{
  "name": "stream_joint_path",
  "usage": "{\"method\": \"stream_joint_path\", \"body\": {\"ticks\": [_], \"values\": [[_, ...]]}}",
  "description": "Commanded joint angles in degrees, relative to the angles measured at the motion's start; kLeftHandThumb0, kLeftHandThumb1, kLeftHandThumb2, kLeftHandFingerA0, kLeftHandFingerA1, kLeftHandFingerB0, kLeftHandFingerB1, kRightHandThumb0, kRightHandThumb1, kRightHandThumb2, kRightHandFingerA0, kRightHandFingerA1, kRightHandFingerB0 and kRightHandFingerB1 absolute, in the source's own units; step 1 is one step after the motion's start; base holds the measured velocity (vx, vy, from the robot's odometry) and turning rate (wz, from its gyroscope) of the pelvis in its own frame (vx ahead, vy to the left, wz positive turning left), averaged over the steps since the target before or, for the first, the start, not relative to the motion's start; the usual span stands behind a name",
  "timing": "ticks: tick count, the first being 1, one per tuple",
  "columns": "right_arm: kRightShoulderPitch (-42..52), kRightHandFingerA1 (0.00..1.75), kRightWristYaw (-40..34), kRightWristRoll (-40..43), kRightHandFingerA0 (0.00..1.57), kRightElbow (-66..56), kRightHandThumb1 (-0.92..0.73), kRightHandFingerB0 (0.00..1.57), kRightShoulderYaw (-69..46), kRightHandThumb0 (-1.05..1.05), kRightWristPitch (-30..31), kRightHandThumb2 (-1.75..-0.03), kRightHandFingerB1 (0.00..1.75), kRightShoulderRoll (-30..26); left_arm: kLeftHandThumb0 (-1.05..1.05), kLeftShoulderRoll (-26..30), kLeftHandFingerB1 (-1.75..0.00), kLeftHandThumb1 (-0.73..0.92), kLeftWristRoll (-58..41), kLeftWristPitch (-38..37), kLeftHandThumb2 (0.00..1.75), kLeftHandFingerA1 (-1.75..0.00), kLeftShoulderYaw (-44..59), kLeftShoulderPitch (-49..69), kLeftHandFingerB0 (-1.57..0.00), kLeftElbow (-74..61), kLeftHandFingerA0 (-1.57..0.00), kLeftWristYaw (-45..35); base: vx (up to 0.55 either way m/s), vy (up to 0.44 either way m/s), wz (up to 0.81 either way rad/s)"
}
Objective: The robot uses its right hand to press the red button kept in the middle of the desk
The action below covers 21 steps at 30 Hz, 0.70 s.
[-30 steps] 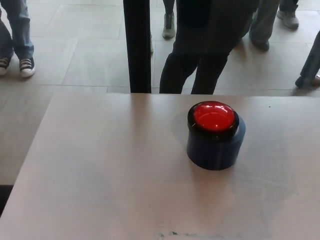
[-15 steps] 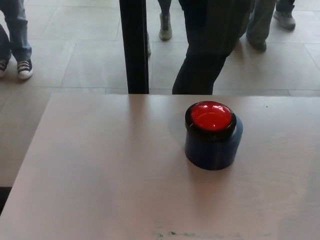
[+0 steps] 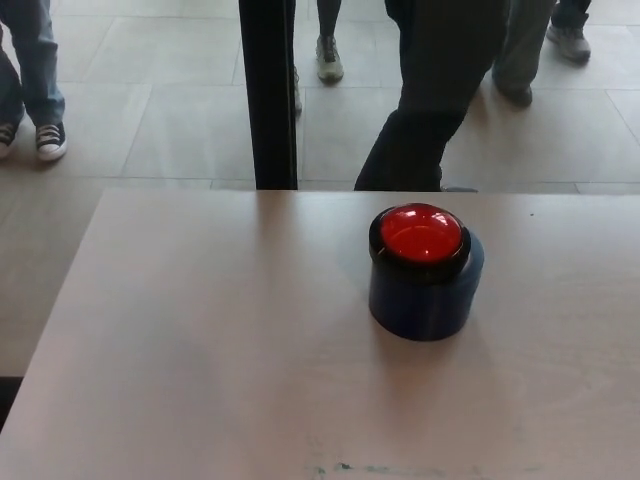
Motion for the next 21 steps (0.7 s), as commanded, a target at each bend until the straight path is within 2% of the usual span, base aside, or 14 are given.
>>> {"method": "stream_joint_path", "body": {"ticks": [1,2,8,9,10,12,13,14,15,16,17,18,20,21], "values": [[7.3,1.51,-4.4,6.1,1.28,6.2,-0.48,0.8,-5.0,-0.76,-9.1,-0.88,1.05,6.5,-0.7,1.8,-0.32,0.75,-1.0,-1.2,0.64,-0.37,1.3,0.4,-0.28,0.4,-0.35,0.2,0.0,0.0,0.0],[7.3,1.67,-4.9,6.8,1.19,7.4,-0.61,0.8,-5.4,-0.72,-10.0,-0.66,1.12,7.1,-0.7,1.7,-0.32,0.75,-1.2,-0.8,0.64,-0.36,1.4,0.3,-0.27,0.2,-0.34,0.2,0.0,0.0,0.0],[8.4,1.75,-10.9,5.8,0.98,11.0,-0.66,0.51,-4.8,-0.81,-11.4,-0.64,1.31,9.6,-0.7,1.8,-0.32,0.76,-0.7,-1.2,0.64,-0.36,1.4,0.6,-0.27,0.4,-0.34,0.6,0.0,0.0,-0.01],[7.9,1.75,-12.3,6.7,0.76,11.3,-0.68,0.35,-5.1,-0.82,-9.9,-0.71,1.23,9.7,-0.7,1.9,-0.32,0.76,-0.8,-0.9,0.64,-0.36,1.4,0.6,-0.27,0.4,-0.34,0.6,0.0,0.0,0.0],[8.0,1.75,-13.2,6.4,0.76,11.6,-0.68,0.35,-4.8,-0.82,-9.5,-0.71,1.23,9.7,-0.7,1.8,-0.32,0.76,-1.0,-0.7,0.64,-0.36,1.5,0.7,-0.27,0.3,-0.34,0.5,0.0,0.0,0.0],[7.6,1.74,-13.3,6.5,0.78,15.1,-0.68,0.6,-4.3,-0.79,-11.9,-0.71,1.42,9.2,-0.7,1.9,-0.32,0.76,-1.2,-0.1,0.63,-0.37,1.8,0.5,-0.26,0.5,-0.34,0.7,0.0,0.0,0.0],[7.8,1.49,-13.5,6.2,1.22,16.3,-0.55,0.91,-3.8,-0.83,-12.8,-1.05,1.26,9.0,-0.69,1.9,-0.31,0.76,-1.0,-0.3,0.63,-0.37,1.7,0.6,-0.26,0.4,-0.34,0.8,0.0,0.0,0.0],[7.5,1.75,-13.6,7.8,0.98,17.2,-0.7,0.71,-4.4,-0.8,-11.9,-0.64,1.29,9.1,-0.7,2.1,-0.31,0.76,-0.8,-0.7,0.63,-0.36,1.6,0.7,-0.26,0.7,-0.33,0.4,0.0,0.0,0.0],[7.4,1.75,-13.6,8.8,0.98,17.8,-0.7,0.71,-4.5,-0.8,-11.6,-0.64,1.29,9.0,-0.7,2.2,-0.31,0.76,-0.8,-0.9,0.63,-0.36,1.6,0.7,-0.26,0.9,-0.33,0.3,0.0,0.0,0.0],[7.7,1.45,-13.8,9.2,1.16,16.9,-0.5,0.67,-4.3,-0.79,-11.2,-1.02,1.13,9.5,-0.7,2.1,-0.32,0.76,-1.0,-0.7,0.63,-0.37,1.8,0.8,-0.26,0.8,-0.33,0.1,0.0,0.0,0.0],[8.3,1.45,-14.1,9.5,1.16,15.2,-0.5,0.67,-3.9,-0.79,-10.5,-1.02,1.13,10.3,-0.7,2.1,-0.32,0.76,-1.2,-0.5,0.63,-0.37,2.0,1.0,-0.26,0.5,-0.33,-0.1,0.0,0.0,0.0],[8.1,1.75,-14.8,9.6,0.66,15.5,-0.74,0.51,-3.5,-0.76,-10.0,-0.68,1.31,10.1,-0.69,2.1,-0.32,0.76,-1.4,-0.4,0.63,-0.37,2.1,1.3,-0.26,0.6,-0.34,-0.1,0.0,0.0,0.0],[7.4,1.75,-15.4,10.5,0.7,17.1,-0.69,0.56,-3.5,-0.74,-10.5,-0.69,1.24,9.6,-0.7,2.1,-0.32,0.75,-1.5,-0.2,0.63,-0.37,2.3,1.2,-0.27,0.7,-0.34,0.2,0.0,0.0,0.0],[7.7,1.4,-15.7,10.3,1.1,16.6,-0.54,0.74,-3.0,-0.74,-11.7,-1.06,1.12,10.2,-0.71,2.1,-0.32,0.75,-1.3,-0.4,0.63,-0.37,2.2,1.3,-0.27,0.8,-0.34,0.3,0.0,0.0,0.0]]}}
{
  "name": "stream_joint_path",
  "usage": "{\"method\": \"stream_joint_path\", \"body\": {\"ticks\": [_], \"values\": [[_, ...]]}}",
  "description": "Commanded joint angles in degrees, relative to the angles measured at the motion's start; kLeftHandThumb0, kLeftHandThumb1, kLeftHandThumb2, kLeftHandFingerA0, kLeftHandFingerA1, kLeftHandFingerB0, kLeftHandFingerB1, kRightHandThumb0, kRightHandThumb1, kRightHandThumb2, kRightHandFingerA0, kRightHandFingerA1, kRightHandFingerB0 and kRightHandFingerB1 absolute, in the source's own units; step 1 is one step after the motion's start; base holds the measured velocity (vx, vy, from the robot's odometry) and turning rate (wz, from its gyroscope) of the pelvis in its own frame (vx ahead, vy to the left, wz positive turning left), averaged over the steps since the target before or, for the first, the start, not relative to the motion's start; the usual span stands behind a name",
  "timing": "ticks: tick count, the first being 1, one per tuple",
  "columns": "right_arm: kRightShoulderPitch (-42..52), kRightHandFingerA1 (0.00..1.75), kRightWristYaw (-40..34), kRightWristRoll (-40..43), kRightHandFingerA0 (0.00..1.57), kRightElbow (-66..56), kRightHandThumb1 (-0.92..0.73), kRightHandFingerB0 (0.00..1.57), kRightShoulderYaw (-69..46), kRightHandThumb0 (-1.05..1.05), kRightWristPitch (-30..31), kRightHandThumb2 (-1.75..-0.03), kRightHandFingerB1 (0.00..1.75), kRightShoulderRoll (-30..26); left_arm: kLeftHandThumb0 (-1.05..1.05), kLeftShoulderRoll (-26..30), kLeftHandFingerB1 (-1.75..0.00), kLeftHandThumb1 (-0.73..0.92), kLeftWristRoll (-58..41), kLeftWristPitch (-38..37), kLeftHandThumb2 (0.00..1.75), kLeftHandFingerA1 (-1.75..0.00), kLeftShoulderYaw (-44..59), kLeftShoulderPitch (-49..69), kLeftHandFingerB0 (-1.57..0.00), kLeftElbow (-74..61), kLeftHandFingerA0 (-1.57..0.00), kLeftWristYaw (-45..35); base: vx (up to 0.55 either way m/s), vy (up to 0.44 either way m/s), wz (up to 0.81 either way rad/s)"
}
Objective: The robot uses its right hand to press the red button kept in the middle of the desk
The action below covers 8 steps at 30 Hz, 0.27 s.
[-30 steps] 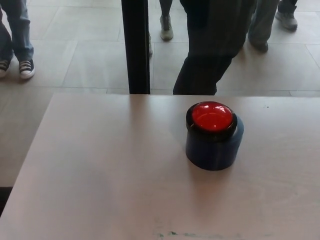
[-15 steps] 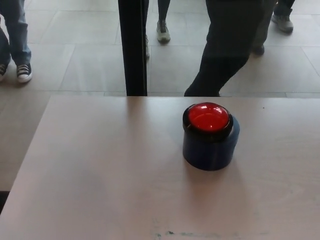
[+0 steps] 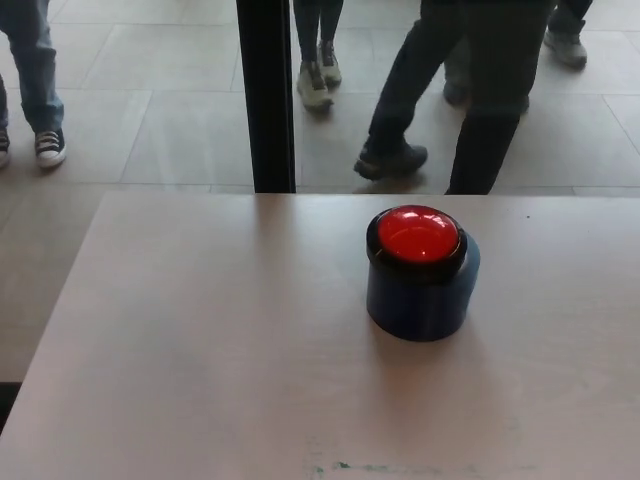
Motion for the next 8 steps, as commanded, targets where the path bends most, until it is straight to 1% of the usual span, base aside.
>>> {"method": "stream_joint_path", "body": {"ticks": [1,2,3,4,5,6,7,8], "values": [[0.4,1.43,-3.6,3.1,1.12,-0.5,-0.53,0.69,1.4,-0.79,-1.3,-1.05,1.12,0.8,-0.69,0.9,-0.32,0.75,-0.8,-0.1,0.63,-0.37,0.5,0.4,-0.27,0.4,-0.34,0.3,0.0,0.0,0.0],[0.6,1.43,-3.8,3.3,1.12,-0.8,-0.53,0.69,1.8,-0.79,-0.6,-1.05,1.12,0.8,-0.69,0.9,-0.32,0.75,-0.8,0.0,0.63,-0.37,0.5,0.3,-0.27,0.4,-0.34,0.3,0.0,0.0,0.0],[1.0,1.75,-3.1,3.3,0.78,-0.4,-0.71,0.65,2.5,-0.79,-1.6,-0.72,1.31,0.9,-0.69,0.7,-0.32,0.76,-0.7,-0.2,0.63,-0.38,0.4,0.7,-0.26,-0.2,-0.34,0.2,0.0,0.0,0.0],[1.2,1.75,-3.2,3.3,0.78,-0.4,-0.7,0.63,3.1,-0.8,-1.5,-0.72,1.26,0.9,-0.69,0.7,-0.32,0.76,-0.7,-0.2,0.63,-0.37,0.3,0.7,-0.26,-0.2,-0.33,0.3,0.0,0.0,0.0],[1.2,1.44,-3.3,3.4,1.1,-0.6,-0.54,0.75,4.0,-0.84,-1.6,-1.06,1.18,1.3,-0.72,0.9,-0.44,0.62,-0.5,-0.4,0.91,-0.48,0.3,0.7,-0.21,0.0,-0.27,0.6,0.0,0.0,0.0],[1.1,1.75,-2.5,4.6,0.72,-0.4,-0.7,0.61,3.9,-0.83,-2.0,-0.7,1.35,1.5,-0.71,0.8,-0.44,0.62,-0.7,-0.1,0.91,-0.48,0.3,0.9,-0.21,-0.6,-0.27,0.4,0.0,0.0,0.0],[1.2,1.75,-3.2,4.4,0.71,-0.4,-0.71,0.67,4.3,-0.82,-1.5,-0.71,1.37,1.5,-0.72,0.6,-0.44,0.62,-0.7,0.0,0.92,-0.49,0.4,1.1,-0.22,-1.2,-0.28,0.5,0.0,0.0,0.0],[1.0,1.74,-3.0,4.8,0.6,-0.5,-0.74,0.61,4.5,-0.83,-1.6,-0.66,1.44,1.8,-0.72,0.7,-0.44,0.62,-0.5,-0.4,0.92,-0.49,0.2,1.3,-0.21,-1.2,-0.27,0.3,0.0,0.0,0.0]]}}
